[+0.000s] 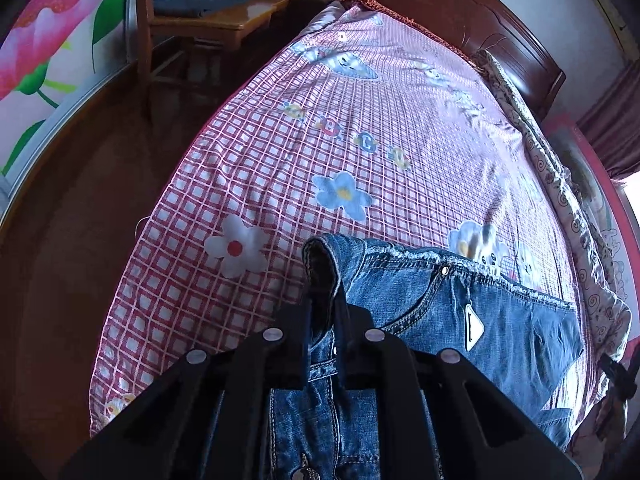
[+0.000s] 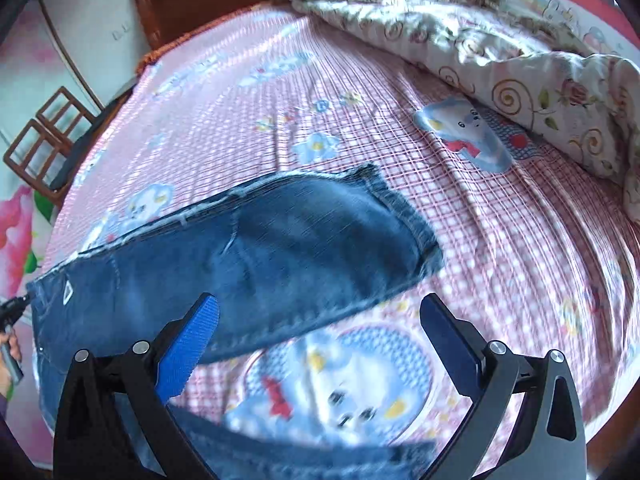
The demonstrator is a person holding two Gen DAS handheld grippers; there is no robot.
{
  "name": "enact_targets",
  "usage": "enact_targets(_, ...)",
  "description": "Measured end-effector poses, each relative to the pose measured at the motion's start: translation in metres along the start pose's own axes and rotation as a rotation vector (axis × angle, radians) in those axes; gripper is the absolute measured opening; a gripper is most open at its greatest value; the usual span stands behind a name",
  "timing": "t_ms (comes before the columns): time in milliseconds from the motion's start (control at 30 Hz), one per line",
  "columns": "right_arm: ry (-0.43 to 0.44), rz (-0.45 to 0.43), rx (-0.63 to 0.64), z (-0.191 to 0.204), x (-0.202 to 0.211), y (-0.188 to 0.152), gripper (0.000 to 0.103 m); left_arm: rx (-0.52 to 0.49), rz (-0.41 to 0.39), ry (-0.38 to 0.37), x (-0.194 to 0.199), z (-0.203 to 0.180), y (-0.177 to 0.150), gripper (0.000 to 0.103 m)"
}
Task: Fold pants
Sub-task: 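Grasp the jeans leg cuff with the right tool while the left tool holds the waistband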
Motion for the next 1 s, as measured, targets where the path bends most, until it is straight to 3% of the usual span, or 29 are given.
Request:
enact_targets(133,-0.010,0.084,-0.089,-0.042,-0.049,0.065,0.100,0.034,0.011,0.031,-0.009,0.001,-0.001,0.009)
enact_targets(233,0.027,0.128,-0.149,-0.050,-0.083,0.087,0.078,0.029,0.021,0.055,-0.015,0.001,0.000,0.009)
enact_targets(300,0.033,0.164,-0.150,-0.048,-0.103,0.091,0.062,0.029,0.026,0.063,-0.017,0.002,0.001,0.009)
enact_targets(367,-0.012,0.189,-0.122,-0.047,-0.115,0.092,0.054,0.033,0.029,0.068,-0.020,0.003,0.002,0.009)
enact_targets(567,-0.055,0.230,-0.071,-0.042,-0.129,0.090,0.050,0.044,0.032,0.070,-0.025,0.004,0.001,0.009)
enact_targets(600,-0.091,0.243,-0.032,-0.041,-0.132,0.090,0.037,0.046,0.031,0.070,-0.024,0.004,0.002,0.009)
enact_targets(633,-0.143,0.259,0.019,-0.039,-0.134,0.087,0.032,0.051,0.028,0.070,-0.024,0.003,0.002,0.009)
enact_targets(667,-0.163,0.262,0.045,-0.035,-0.133,0.085,0.020,0.063,0.024,0.065,-0.023,0.004,0.002,0.009)
enact_targets(700,-0.155,0.267,0.055,-0.031,-0.132,0.084,0.018,0.080,0.017,0.056,-0.021,0.005,0.003,0.009)
enact_targets(767,-0.195,0.244,0.101,-0.022,-0.124,0.087,0.017,0.102,-0.013,0.046,-0.015,0.005,0.005,0.009)
enact_targets(833,-0.209,0.156,0.113,-0.011,-0.102,0.098,0.016,0.110,-0.062,0.020,-0.003,0.002,0.009,0.009)
enact_targets(1000,-0.113,-0.048,0.130,0.014,-0.019,0.103,0.016,0.131,-0.160,-0.076,0.035,-0.006,0.012,0.009)
Point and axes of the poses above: each gripper's, at about its wrist camera, not at the fingertips, and x roughly against the way its jaws point, z to its left, y to its top, the point moved 9 cm from there along -x, roughly the way its jaws point, and after that the axes turned 6 degrees about y, right-handed, at the moved point
